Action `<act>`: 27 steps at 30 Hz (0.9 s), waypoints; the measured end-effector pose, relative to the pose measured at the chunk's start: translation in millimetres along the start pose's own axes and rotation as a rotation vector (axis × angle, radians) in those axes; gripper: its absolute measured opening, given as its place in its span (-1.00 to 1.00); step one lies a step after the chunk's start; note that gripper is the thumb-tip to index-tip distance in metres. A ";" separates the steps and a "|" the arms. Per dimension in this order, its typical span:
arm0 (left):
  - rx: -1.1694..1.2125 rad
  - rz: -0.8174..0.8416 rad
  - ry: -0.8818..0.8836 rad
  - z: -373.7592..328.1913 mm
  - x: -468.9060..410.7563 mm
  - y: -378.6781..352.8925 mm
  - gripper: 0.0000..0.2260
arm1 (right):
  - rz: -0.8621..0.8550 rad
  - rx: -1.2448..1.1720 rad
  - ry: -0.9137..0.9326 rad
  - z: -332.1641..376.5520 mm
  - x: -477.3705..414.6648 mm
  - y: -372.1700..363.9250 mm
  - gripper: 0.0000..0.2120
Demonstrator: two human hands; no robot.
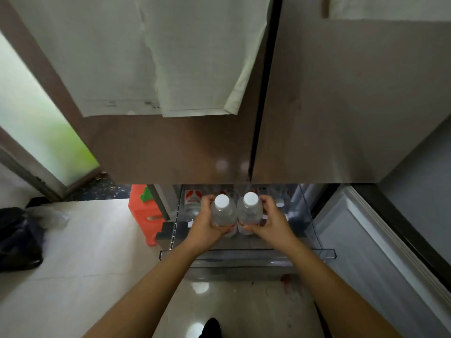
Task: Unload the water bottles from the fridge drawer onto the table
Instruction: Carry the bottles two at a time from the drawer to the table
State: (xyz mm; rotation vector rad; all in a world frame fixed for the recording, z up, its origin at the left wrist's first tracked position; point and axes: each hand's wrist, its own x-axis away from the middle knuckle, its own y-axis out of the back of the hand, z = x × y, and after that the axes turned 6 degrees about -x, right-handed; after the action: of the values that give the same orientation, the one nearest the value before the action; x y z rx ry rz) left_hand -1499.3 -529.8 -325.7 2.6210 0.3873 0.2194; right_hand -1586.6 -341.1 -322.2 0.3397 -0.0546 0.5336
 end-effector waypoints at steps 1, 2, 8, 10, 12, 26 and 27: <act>0.008 -0.038 -0.014 -3.2 10.4 7.7 -0.29 | 0.025 -0.012 0.035 7.8 3.9 -3.0 -0.29; 0.013 -0.072 -0.023 -6.5 20.0 14.8 -0.29 | 0.048 -0.026 0.066 14.4 7.3 -5.7 -0.30; 0.132 -0.428 -0.013 -39.0 111.1 59.7 -0.32 | 0.194 -0.240 0.269 66.8 43.1 -52.2 -0.31; 0.172 -0.558 0.003 -43.1 144.0 77.3 -0.30 | 0.254 -0.305 0.322 85.9 58.0 -78.7 -0.31; 0.207 -0.646 0.037 -44.7 176.9 97.6 -0.28 | 0.332 -0.350 0.347 106.2 74.7 -103.9 -0.31; 0.204 -1.119 0.196 -11.8 479.1 216.2 -0.35 | 0.881 -0.484 0.358 194.1 269.7 -316.4 -0.36; 0.206 -1.152 0.204 -5.4 504.7 223.2 -0.35 | 0.914 -0.463 0.366 198.5 288.0 -334.2 -0.34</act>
State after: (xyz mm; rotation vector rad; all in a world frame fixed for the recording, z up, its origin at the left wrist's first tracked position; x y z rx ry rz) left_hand -970.6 -560.2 -170.4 2.1208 1.9336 0.0433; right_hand -1161.7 -535.5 -196.5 -0.2711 0.0264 1.4490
